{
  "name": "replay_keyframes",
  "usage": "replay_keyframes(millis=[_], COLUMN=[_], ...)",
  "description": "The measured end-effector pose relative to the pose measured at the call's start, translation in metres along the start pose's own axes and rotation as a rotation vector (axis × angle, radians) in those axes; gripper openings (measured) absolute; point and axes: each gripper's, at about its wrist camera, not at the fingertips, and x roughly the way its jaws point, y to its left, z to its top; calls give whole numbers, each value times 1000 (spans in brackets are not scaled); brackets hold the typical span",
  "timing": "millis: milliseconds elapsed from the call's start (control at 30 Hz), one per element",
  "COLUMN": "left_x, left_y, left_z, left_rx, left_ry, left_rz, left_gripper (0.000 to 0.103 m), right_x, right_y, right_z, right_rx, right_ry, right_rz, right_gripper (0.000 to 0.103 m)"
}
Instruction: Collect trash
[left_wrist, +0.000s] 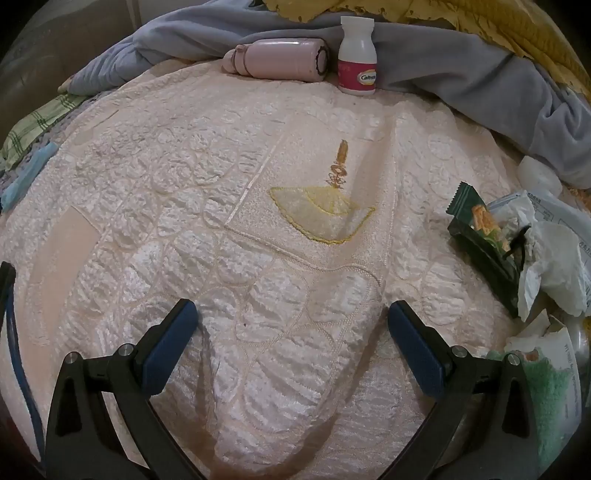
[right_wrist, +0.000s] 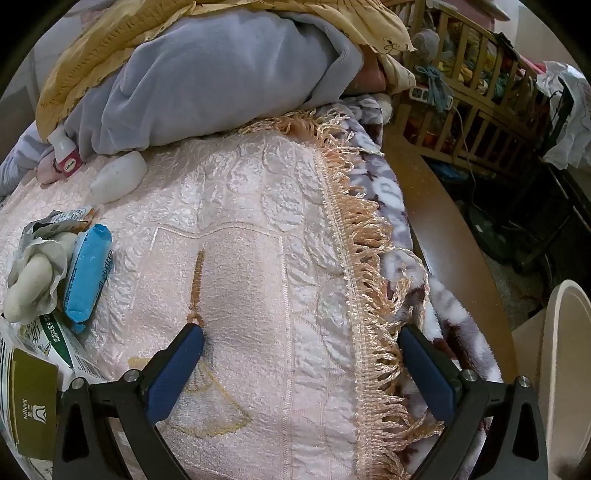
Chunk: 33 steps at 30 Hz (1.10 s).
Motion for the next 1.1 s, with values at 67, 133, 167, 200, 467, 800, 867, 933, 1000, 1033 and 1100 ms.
replay_keyframes(millis=[67, 133, 167, 200, 467, 800, 867, 933, 1000, 1033, 1100], left_x=[-1, -9, -11, -15, -85, -181, -193, -204, -210, -214, -221], left_y=[-1, -3, 1, 3, 19, -19, -31, -41, -49, -51, -57], left_z=[1, -1, -1, -2, -24, -43, -50, -55, -59, -62, -64], left_rx=[-2, 1, 5, 6, -3, 58, 75, 83, 86, 88, 84], left_ry=[8, 15, 19, 21, -138, -301, -313, -318, -327, -335, -344], left_rz=[-1, -3, -10, -14, -31, -145, -168, -200, -216, -225, -234], left_gripper=[103, 103, 103, 102, 102, 102, 102, 102, 102, 102, 102], right_x=[0, 0, 0, 0, -2, -65, -87, -109, -131, -141, -156], right_y=[0, 0, 0, 0, -1, -34, -38, -38, -35, -32, -27], right_z=[0, 0, 0, 0, 6, -5, -7, -11, -18, -21, -23], right_rx=[0, 0, 0, 0, -9, 17, 20, 11, -7, -15, -29], right_ry=[0, 0, 0, -1, 21, -52, -95, -148, -200, -220, -251], right_rz=[0, 0, 0, -1, 13, 47, 47, 41, 40, 45, 59], right_gripper=[103, 103, 103, 103, 103, 102, 102, 102, 102, 102, 102])
